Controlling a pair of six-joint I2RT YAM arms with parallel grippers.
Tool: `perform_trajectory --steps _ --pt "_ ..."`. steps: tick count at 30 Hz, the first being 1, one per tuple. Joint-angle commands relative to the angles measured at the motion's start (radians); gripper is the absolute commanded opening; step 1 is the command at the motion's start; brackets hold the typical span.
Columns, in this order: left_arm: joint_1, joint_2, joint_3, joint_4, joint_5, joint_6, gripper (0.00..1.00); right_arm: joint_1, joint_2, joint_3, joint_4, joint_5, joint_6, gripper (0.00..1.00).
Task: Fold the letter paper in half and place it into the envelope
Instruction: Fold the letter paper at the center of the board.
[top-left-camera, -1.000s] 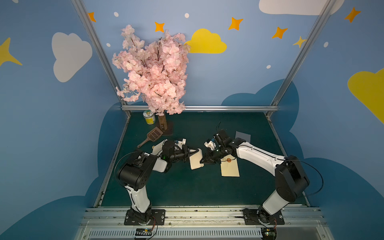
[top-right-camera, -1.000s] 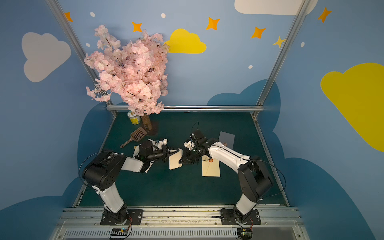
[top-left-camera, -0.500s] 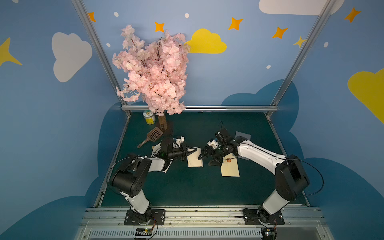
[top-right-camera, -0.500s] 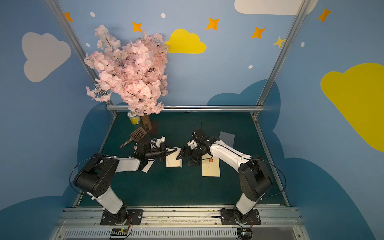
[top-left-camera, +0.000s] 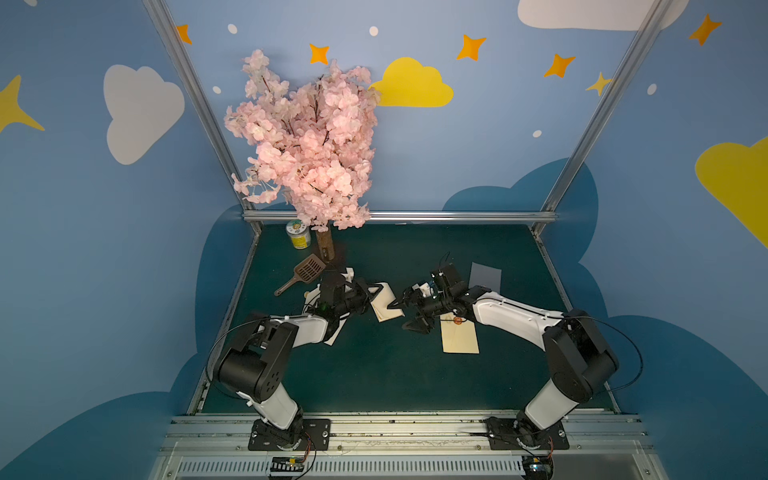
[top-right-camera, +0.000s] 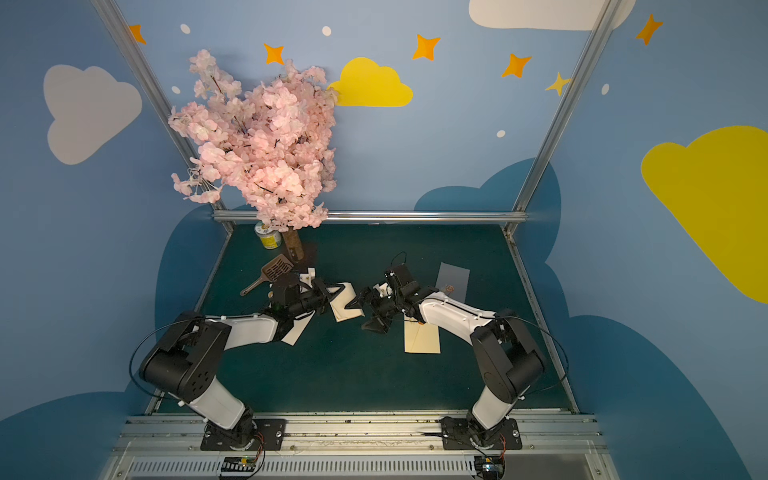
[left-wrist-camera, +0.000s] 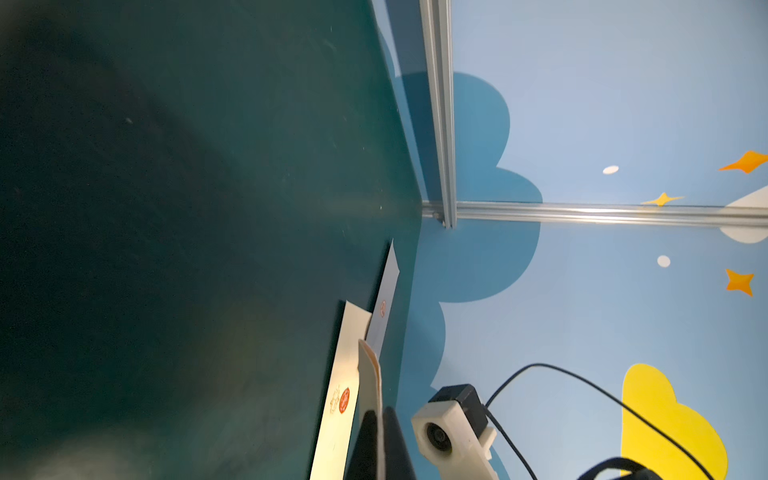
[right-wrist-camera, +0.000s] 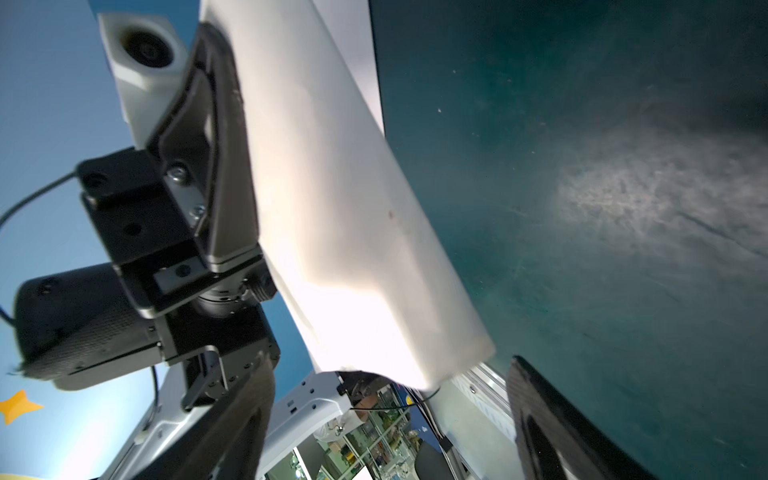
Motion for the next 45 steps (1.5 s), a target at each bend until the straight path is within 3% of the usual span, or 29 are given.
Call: perform_trajectory --steps 1,6,16,23,24,27,31,37,41,45 --pt "-0.005 -0.02 -0.035 0.066 -0.097 -0.022 0.03 -0.008 -0.004 -0.017 0.178 0.004 0.098 0.87" --pt "-0.021 0.009 -0.098 0.206 -0.145 -0.079 0.03 -0.017 0.034 -0.017 0.263 0.02 0.145 0.84" --pt "-0.051 0.002 -0.133 0.261 -0.13 -0.082 0.03 -0.034 0.086 0.024 0.249 0.056 0.145 0.52" --pt "-0.063 -0.027 -0.163 0.255 -0.125 -0.081 0.03 -0.039 0.089 0.025 0.263 0.091 0.145 0.23" --pt "-0.064 -0.033 -0.168 0.247 -0.129 -0.082 0.03 -0.04 0.084 0.026 0.267 0.096 0.142 0.23" --pt "-0.065 -0.041 -0.177 0.236 -0.125 -0.077 0.03 -0.042 0.074 0.03 0.27 0.102 0.13 0.28" --pt "-0.067 -0.052 -0.191 0.229 -0.142 -0.077 0.03 -0.042 0.067 0.032 0.259 0.107 0.122 0.47" --pt "-0.064 -0.081 -0.197 0.175 -0.213 -0.091 0.03 -0.021 0.019 0.007 0.15 0.099 0.097 0.61" --pt "-0.061 -0.097 -0.176 0.123 -0.227 -0.078 0.03 -0.008 -0.043 -0.028 0.061 0.101 0.086 0.82" --pt "-0.056 -0.101 -0.166 0.099 -0.244 -0.072 0.03 0.002 -0.063 -0.068 0.101 0.089 0.126 0.9"
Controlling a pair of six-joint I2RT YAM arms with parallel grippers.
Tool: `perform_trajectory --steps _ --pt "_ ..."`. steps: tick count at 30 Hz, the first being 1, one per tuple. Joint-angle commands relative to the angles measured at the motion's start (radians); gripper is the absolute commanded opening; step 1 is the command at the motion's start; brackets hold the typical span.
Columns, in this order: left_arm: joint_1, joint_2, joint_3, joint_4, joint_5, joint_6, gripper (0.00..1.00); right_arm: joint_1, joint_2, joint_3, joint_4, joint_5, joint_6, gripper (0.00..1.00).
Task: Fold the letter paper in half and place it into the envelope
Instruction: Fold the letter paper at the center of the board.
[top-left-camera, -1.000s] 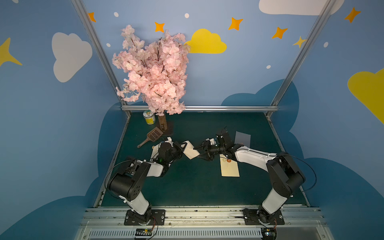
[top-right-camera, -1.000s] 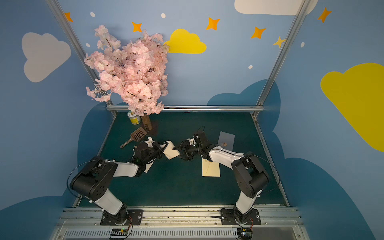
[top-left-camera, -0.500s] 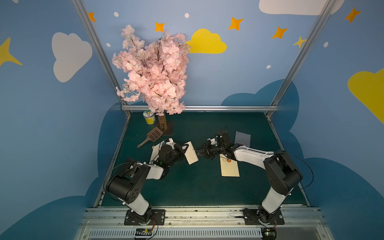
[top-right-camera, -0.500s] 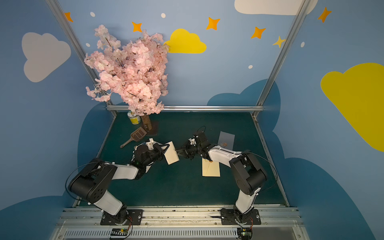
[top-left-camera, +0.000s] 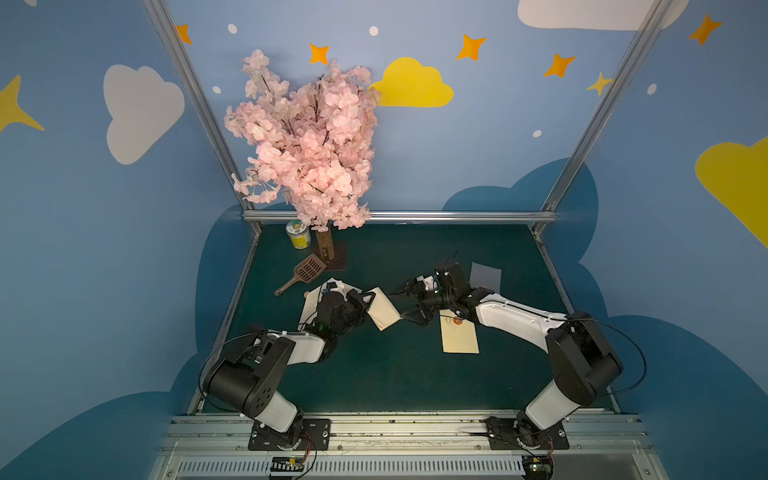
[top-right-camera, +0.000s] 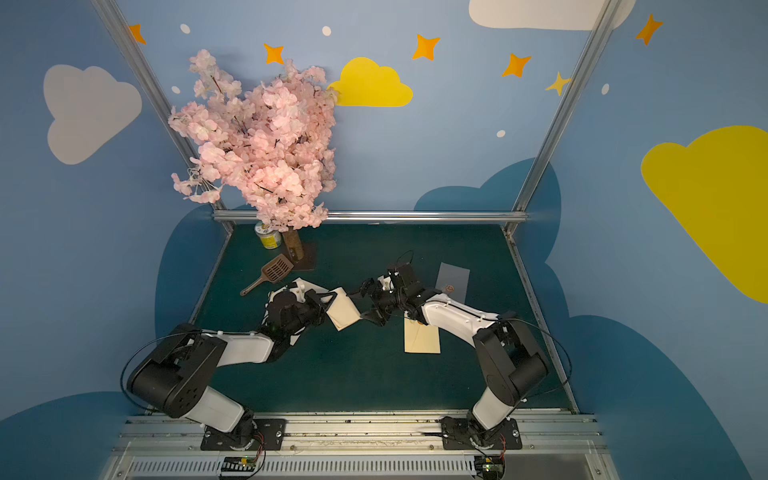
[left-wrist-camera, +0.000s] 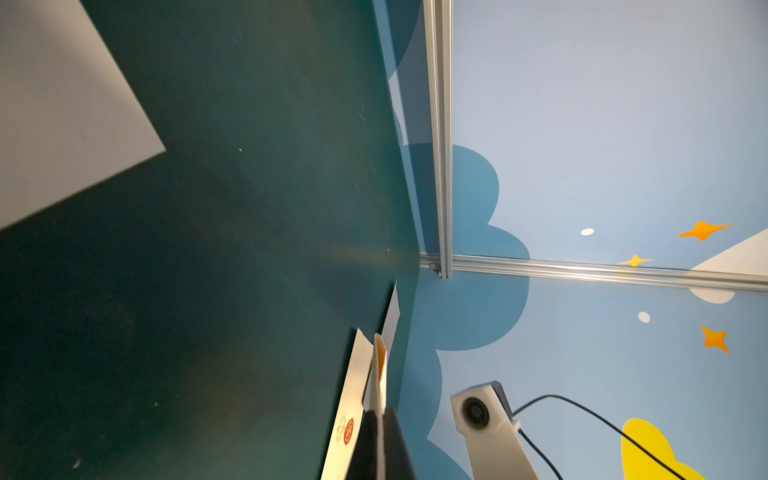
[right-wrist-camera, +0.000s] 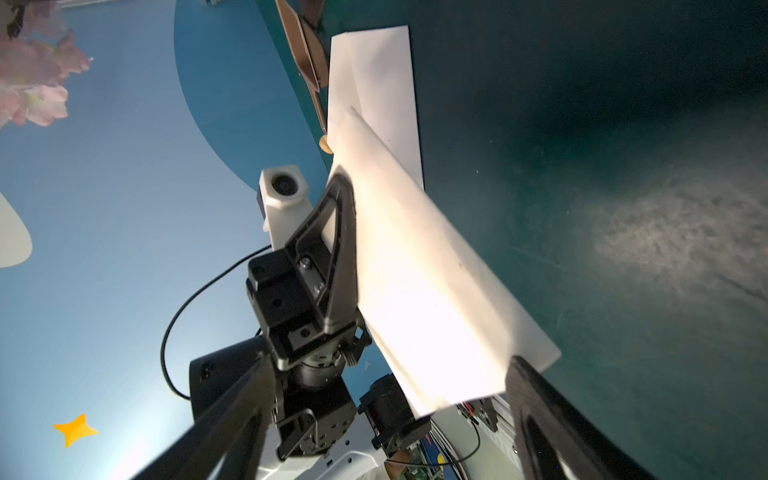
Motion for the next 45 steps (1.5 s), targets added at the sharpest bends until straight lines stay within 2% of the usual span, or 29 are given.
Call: perform_trajectory --steps 1,8,18,20,26,29,31,34,36,37,38,39,41,45 --pt "0.006 -0.017 0.023 -0.045 -0.033 0.016 0.03 0.014 -0.021 -0.041 0.005 -0.006 0.028 0.9" --pt "0.001 0.008 0.064 -0.045 -0.053 0.004 0.03 0.046 0.052 -0.071 0.186 -0.006 0.12 0.9" --pt "-0.035 0.001 0.034 -0.047 -0.118 -0.043 0.03 0.037 0.095 -0.075 0.341 0.037 0.128 0.88" --pt "-0.047 0.007 0.017 -0.029 -0.14 -0.061 0.03 0.032 0.085 -0.088 0.361 0.049 0.125 0.81" --pt "-0.088 0.042 -0.024 0.066 -0.198 -0.107 0.03 0.02 0.067 -0.105 0.379 0.051 0.11 0.44" --pt "-0.097 0.051 -0.016 0.096 -0.185 -0.095 0.03 0.014 0.056 -0.106 0.343 0.04 0.093 0.25" --pt "-0.099 0.048 -0.001 0.091 -0.165 -0.078 0.12 0.006 0.042 -0.11 0.31 0.035 0.076 0.14" --pt "-0.09 0.02 0.021 0.05 -0.116 -0.039 0.37 -0.017 0.017 -0.098 0.233 0.01 0.023 0.0" --pt "-0.075 -0.017 0.039 -0.028 -0.073 0.0 0.6 -0.035 -0.005 -0.068 0.112 -0.01 -0.05 0.0" --pt "-0.065 -0.044 0.048 -0.09 -0.046 0.026 0.75 -0.043 -0.018 -0.053 0.071 -0.022 -0.086 0.0" --pt "-0.054 -0.071 0.06 -0.156 -0.023 0.055 0.95 -0.054 -0.029 -0.037 0.03 -0.038 -0.128 0.0" --pt "-0.044 -0.093 0.069 -0.216 -0.002 0.087 1.0 -0.062 -0.035 -0.017 -0.026 -0.052 -0.167 0.0" --pt "-0.019 -0.146 0.1 -0.364 0.052 0.171 1.0 -0.077 -0.047 0.021 -0.122 -0.084 -0.247 0.0" --pt "0.025 -0.215 0.15 -0.565 0.129 0.353 1.0 -0.096 -0.065 0.034 -0.187 -0.149 -0.331 0.0"
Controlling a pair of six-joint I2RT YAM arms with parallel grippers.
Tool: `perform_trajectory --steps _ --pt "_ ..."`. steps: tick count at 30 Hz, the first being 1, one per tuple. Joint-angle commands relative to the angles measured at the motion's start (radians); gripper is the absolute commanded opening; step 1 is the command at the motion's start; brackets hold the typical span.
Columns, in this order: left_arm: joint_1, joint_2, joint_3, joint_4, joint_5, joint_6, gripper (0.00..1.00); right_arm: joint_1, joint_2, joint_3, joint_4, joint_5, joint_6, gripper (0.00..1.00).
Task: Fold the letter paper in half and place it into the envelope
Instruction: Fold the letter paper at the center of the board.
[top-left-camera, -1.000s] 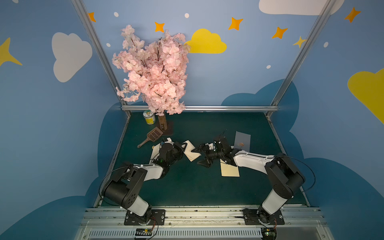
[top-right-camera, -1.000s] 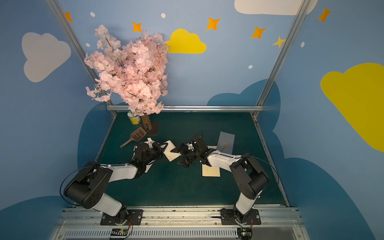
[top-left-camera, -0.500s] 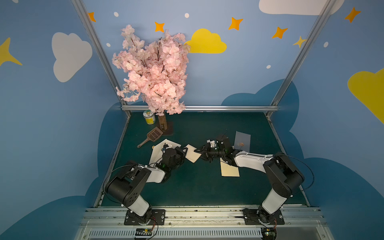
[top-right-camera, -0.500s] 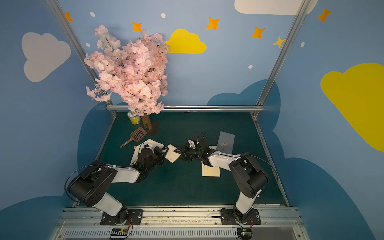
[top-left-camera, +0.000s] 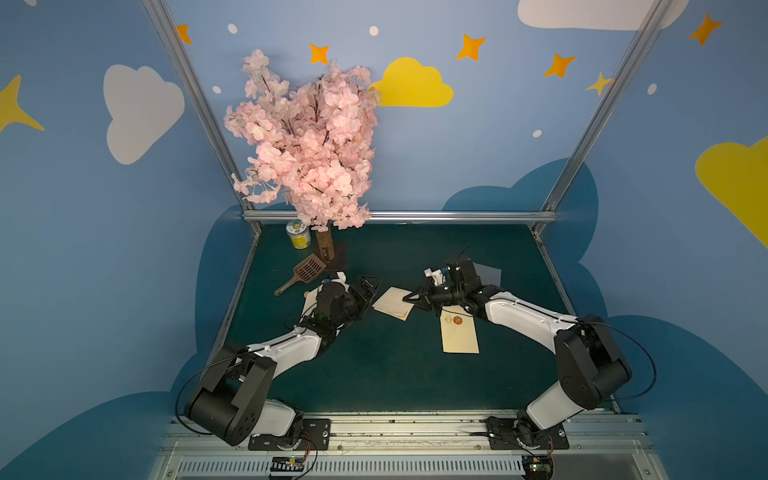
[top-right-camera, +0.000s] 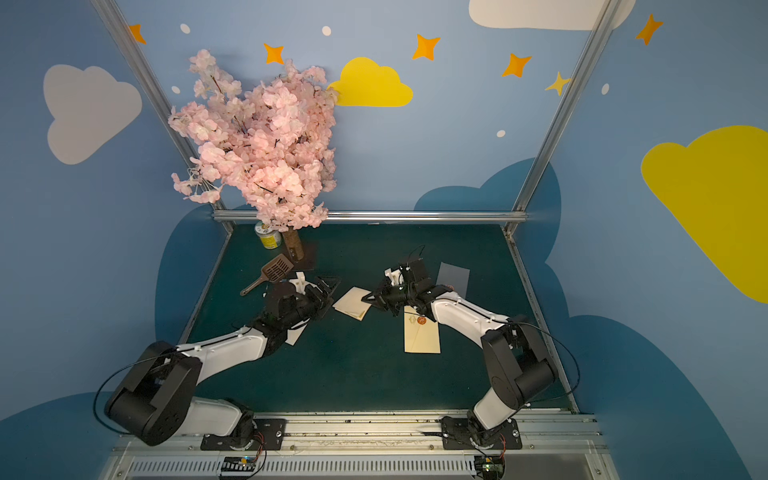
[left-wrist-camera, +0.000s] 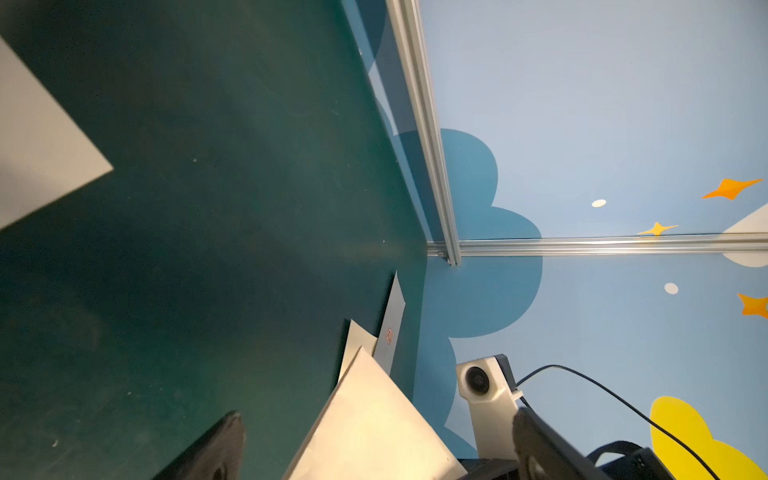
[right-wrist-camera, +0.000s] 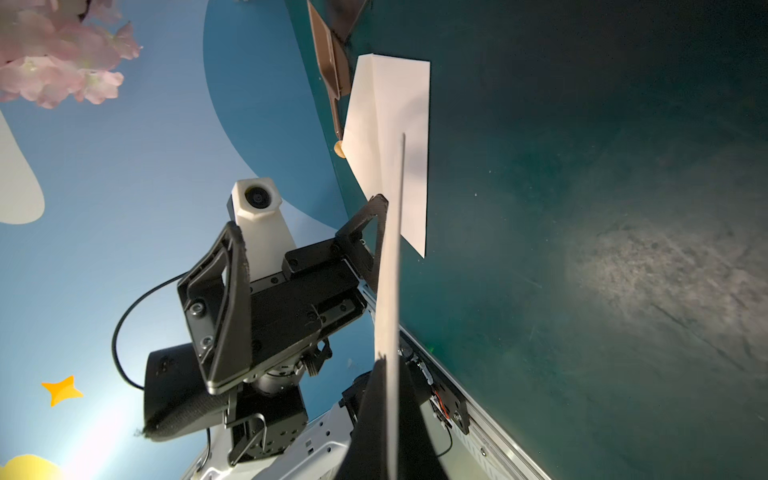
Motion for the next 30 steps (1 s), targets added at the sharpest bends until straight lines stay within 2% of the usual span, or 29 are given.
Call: perform_trajectory --steps 1,5,8,13,17,24,30 --pt "0.037 -0.041 0.043 -0.245 0.118 0.217 1.0 -0.011 -0.035 0.023 -0.139 -0.089 -0.138 0.0" --pt "0.1 -0.022 0.099 -0.322 0.276 0.35 1.0 -0.025 -0.035 0.035 -0.179 -0.172 -0.211 0.0" --pt "0.135 0.035 0.135 -0.309 0.41 0.409 1.0 -0.037 -0.028 0.035 -0.167 -0.244 -0.235 0.0" --pt "0.162 0.153 0.177 -0.205 0.605 0.438 1.0 -0.044 -0.019 0.045 -0.113 -0.341 -0.234 0.0" --pt "0.163 0.221 0.182 -0.07 0.701 0.404 0.99 -0.044 0.004 0.078 -0.164 -0.367 -0.277 0.0" --pt "0.164 0.286 0.17 0.117 0.797 0.31 0.83 -0.042 0.073 0.099 -0.136 -0.378 -0.282 0.0" --pt "0.164 0.3 0.162 0.159 0.839 0.281 0.57 -0.04 0.123 0.137 -0.148 -0.382 -0.298 0.0"
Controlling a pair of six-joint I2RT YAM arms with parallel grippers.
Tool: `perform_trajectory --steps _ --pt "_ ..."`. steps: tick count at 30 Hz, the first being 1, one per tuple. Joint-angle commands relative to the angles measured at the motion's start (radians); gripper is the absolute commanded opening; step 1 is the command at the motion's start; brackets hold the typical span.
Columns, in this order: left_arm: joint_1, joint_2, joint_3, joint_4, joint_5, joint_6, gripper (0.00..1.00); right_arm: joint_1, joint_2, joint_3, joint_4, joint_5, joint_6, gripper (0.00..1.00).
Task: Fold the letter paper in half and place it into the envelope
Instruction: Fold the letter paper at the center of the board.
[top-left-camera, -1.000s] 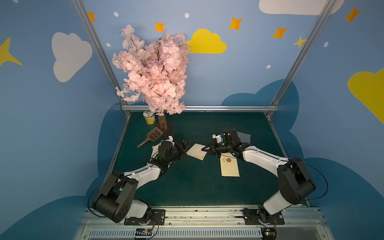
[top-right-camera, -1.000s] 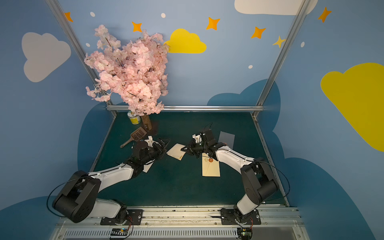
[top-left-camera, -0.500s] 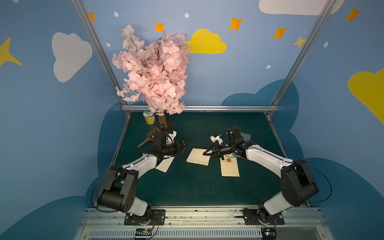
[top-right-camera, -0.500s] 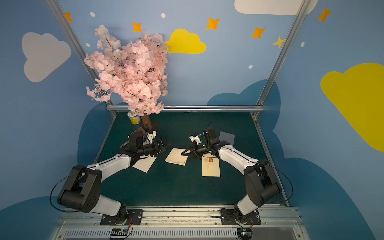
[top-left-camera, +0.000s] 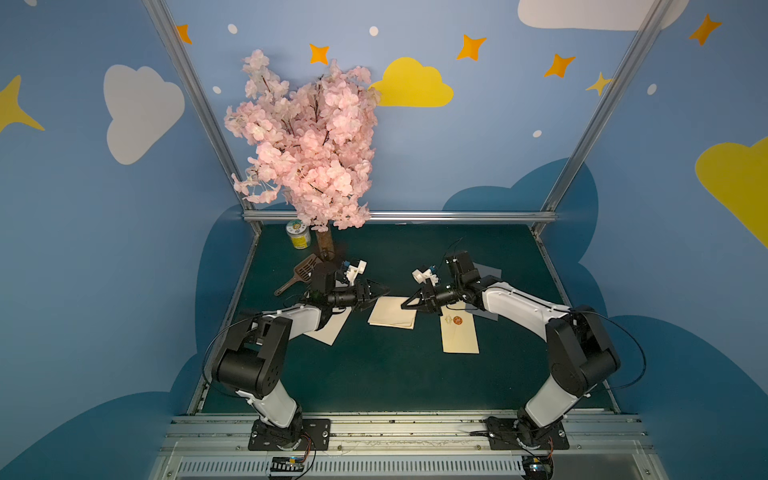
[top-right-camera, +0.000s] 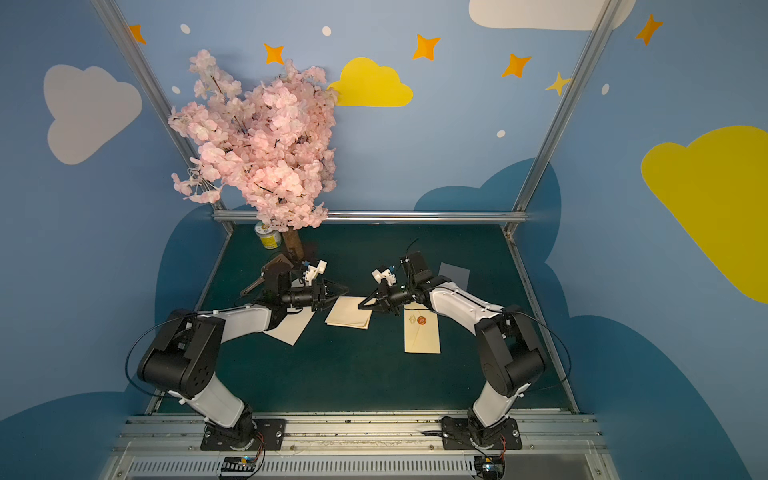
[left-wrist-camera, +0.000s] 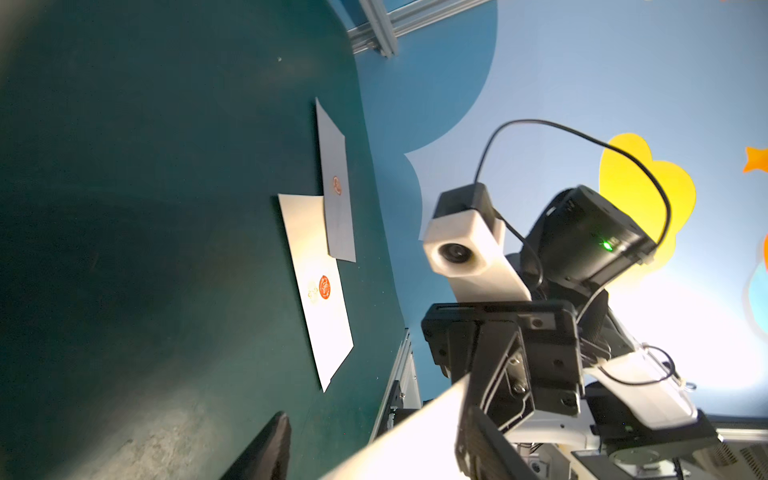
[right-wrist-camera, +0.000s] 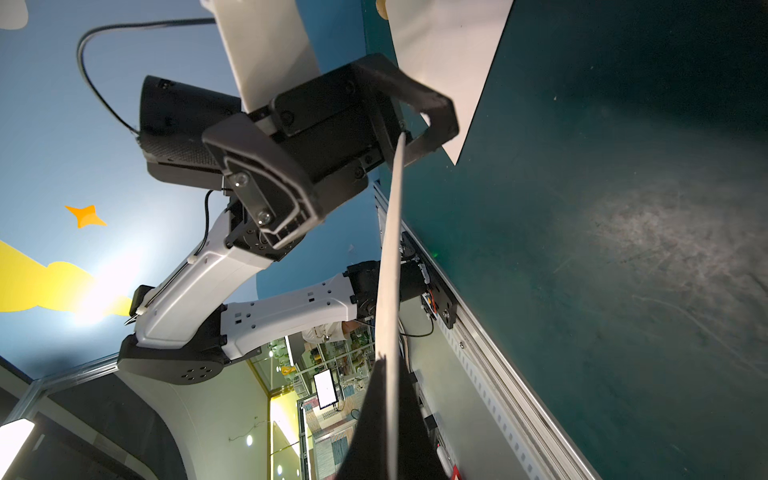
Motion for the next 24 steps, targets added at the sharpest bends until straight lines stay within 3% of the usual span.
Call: perform_trajectory --steps 1,7,14,20,21,22,24 --pt "0.005 0.02 -0.006 0.078 0.071 -0.023 0.51 0.0 0.021 0.043 -0.009 -0.019 -0.03 0.0" --pt "0.006 0.038 -0.018 0.119 0.102 -0.059 0.26 0.002 0.049 0.064 -0.019 -0.018 -0.038 0.0" --pt "0.006 0.059 -0.025 0.163 0.117 -0.095 0.03 0.002 0.065 0.083 -0.051 -0.009 -0.055 0.0" --pt "0.007 0.094 -0.028 0.267 0.118 -0.177 0.03 0.0 0.067 0.085 -0.06 0.017 -0.049 0.02" --pt "0.008 0.097 -0.03 0.287 0.11 -0.196 0.03 -0.001 0.067 0.082 -0.054 0.021 -0.04 0.05" --pt "0.009 0.102 -0.034 0.307 0.096 -0.218 0.03 0.0 0.066 0.079 -0.05 0.029 -0.031 0.15" --pt "0.008 0.111 -0.045 0.358 0.056 -0.27 0.03 -0.005 0.063 0.057 -0.008 0.038 0.016 0.47"
